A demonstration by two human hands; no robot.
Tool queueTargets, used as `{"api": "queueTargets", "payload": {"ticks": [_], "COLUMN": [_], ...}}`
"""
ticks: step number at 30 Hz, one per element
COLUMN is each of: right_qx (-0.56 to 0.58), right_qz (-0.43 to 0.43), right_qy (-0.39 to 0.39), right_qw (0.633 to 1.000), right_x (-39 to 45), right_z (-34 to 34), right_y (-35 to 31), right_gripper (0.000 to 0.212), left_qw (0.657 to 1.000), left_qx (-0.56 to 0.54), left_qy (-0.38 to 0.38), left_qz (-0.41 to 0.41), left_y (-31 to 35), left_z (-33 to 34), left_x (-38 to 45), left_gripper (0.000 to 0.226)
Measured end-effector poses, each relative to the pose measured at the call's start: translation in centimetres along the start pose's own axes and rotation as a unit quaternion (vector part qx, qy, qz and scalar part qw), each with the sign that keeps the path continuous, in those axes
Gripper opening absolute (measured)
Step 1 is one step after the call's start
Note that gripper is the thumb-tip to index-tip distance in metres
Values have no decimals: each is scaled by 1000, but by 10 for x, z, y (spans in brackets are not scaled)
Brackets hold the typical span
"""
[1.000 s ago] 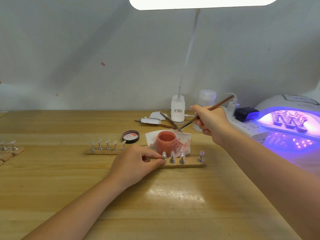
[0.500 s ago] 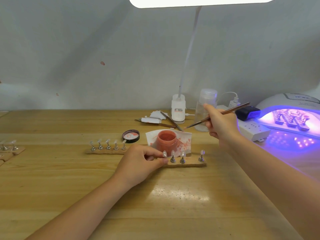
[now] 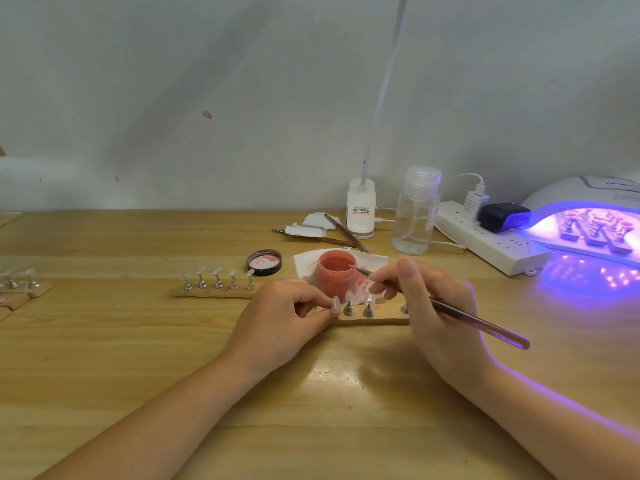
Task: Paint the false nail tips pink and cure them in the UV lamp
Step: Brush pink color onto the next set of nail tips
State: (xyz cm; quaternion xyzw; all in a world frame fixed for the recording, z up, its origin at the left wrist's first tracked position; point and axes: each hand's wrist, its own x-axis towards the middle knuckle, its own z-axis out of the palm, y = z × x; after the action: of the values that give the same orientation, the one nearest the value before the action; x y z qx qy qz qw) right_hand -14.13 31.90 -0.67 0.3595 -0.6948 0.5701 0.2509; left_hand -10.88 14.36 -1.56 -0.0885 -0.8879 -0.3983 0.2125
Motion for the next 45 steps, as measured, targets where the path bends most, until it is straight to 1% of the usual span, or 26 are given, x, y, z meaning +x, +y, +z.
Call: {"api": "queueTargets", "payload": {"ticks": [2, 6, 9, 13, 19, 21, 24, 26, 29, 31, 33, 35, 37, 38, 40, 41, 45], "right_qx": [12, 22, 9, -34, -58, -70, -77, -82, -61, -52, -68, -91, -82, -67, -42, -37, -86], "right_qz": [5, -16, -25, -40, -50, -53, -60, -74, -79, -74, -66, -62, -62, -63, -63, -62, -57], "right_qy": [11, 7, 1, -12, -25, -28, -33, -38, -38, -22, -12, -22, -34, -34, -24, -19, -21], "right_qw": [1000, 1000, 1000, 999, 997, 996, 995, 993, 994, 996, 995, 994, 994, 995, 997, 997, 994], "right_x": [-2, -6, -8, -9, -9, -9, -10, -10, -11, -12, -11, -11, -11, -12, -13, -13, -11], "right_z": [-1, -5, -4, -2, -1, -1, 1, 2, 0, 0, 1, 3, 4, 3, 1, 0, 4], "right_y": [2, 4, 4, 7, 8, 8, 9, 9, 10, 10, 10, 9, 9, 9, 10, 9, 8], "right_gripper": [31, 32, 35, 42, 42, 46, 44, 49, 58, 52, 43, 40, 43, 49, 60, 60, 42], "left_qw": [999, 994, 990, 991, 986, 986, 987, 987, 987, 986, 987, 987, 986, 986, 985, 985, 985], "left_qx": [-32, -99, -131, -128, -151, -154, -148, -148, -151, -153, -150, -148, -154, -156, -159, -159, -158], "left_qy": [5, 1, -6, -15, -17, -17, -16, -12, -9, -10, -13, -12, -9, -8, -10, -11, -10], "left_qz": [-5, -39, -60, -46, -61, -60, -58, -60, -60, -59, -58, -58, -63, -65, -65, -66, -67], "left_y": [0, 2, 3, 6, 4, 3, 2, 1, 1, 2, 2, 3, 3, 3, 3, 3, 2], "left_z": [-1, -2, -3, -4, -3, -3, -4, -4, -4, -4, -5, -5, -5, -5, -5, -5, -4], "left_x": [1, 1, 2, 2, 2, 2, 2, 2, 3, 3, 3, 3, 3, 3, 3, 3, 3], "left_gripper": [25, 16, 13, 14, 11, 11, 13, 15, 15, 16, 15, 14, 14, 14, 15, 15, 16]}}
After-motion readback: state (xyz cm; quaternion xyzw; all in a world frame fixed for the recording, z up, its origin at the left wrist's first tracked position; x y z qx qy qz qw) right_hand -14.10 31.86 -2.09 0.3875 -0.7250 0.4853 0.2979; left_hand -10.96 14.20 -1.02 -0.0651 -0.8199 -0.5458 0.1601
